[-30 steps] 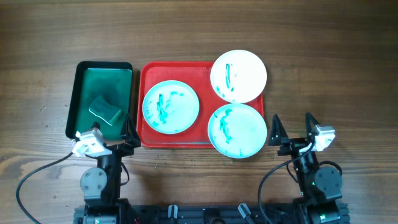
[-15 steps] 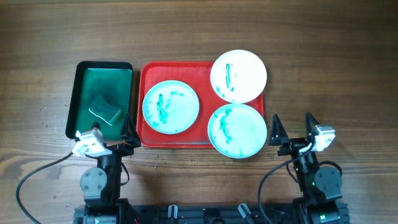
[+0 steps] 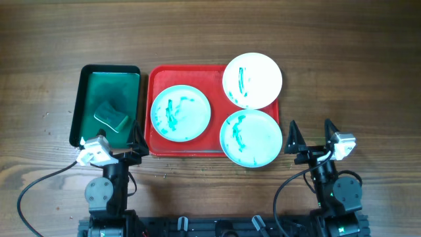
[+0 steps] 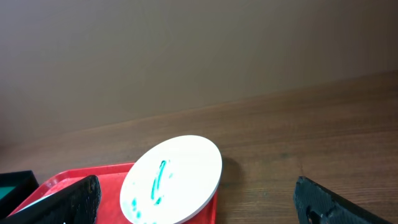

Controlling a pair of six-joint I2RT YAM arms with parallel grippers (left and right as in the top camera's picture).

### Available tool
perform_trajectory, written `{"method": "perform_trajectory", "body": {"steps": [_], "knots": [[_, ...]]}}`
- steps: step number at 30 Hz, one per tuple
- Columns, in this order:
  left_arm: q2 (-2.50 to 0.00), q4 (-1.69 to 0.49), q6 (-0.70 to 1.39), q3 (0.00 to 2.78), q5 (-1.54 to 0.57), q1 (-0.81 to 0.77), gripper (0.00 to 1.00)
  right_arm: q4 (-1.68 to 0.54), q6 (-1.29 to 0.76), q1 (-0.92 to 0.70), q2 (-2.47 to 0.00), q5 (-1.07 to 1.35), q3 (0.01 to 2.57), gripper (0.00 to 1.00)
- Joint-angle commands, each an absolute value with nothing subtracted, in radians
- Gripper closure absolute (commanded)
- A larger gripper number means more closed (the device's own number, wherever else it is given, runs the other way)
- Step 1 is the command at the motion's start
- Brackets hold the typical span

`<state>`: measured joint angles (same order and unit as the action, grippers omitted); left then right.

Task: Clean dirty plates on tray and stack at the side

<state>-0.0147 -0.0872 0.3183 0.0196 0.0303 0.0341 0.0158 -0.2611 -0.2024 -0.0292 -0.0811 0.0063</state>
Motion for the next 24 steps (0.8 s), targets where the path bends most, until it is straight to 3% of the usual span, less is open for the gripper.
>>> {"method": "perform_trajectory", "body": {"steps": [1,14,24], "knots": [[-0.006,-0.083,0.298,0.012,0.019,0.030,0.00,0.024,-0.266,-0.208,-0.054,-0.150,0.006,0.00],[-0.009,-0.093,0.290,0.059,0.027,0.030,0.00,0.104,-0.131,-0.208,-0.097,0.030,0.051,0.01],[-0.318,-0.125,0.291,0.335,0.022,0.030,0.00,0.107,-0.104,-0.208,-0.614,0.213,0.447,0.00]]}}
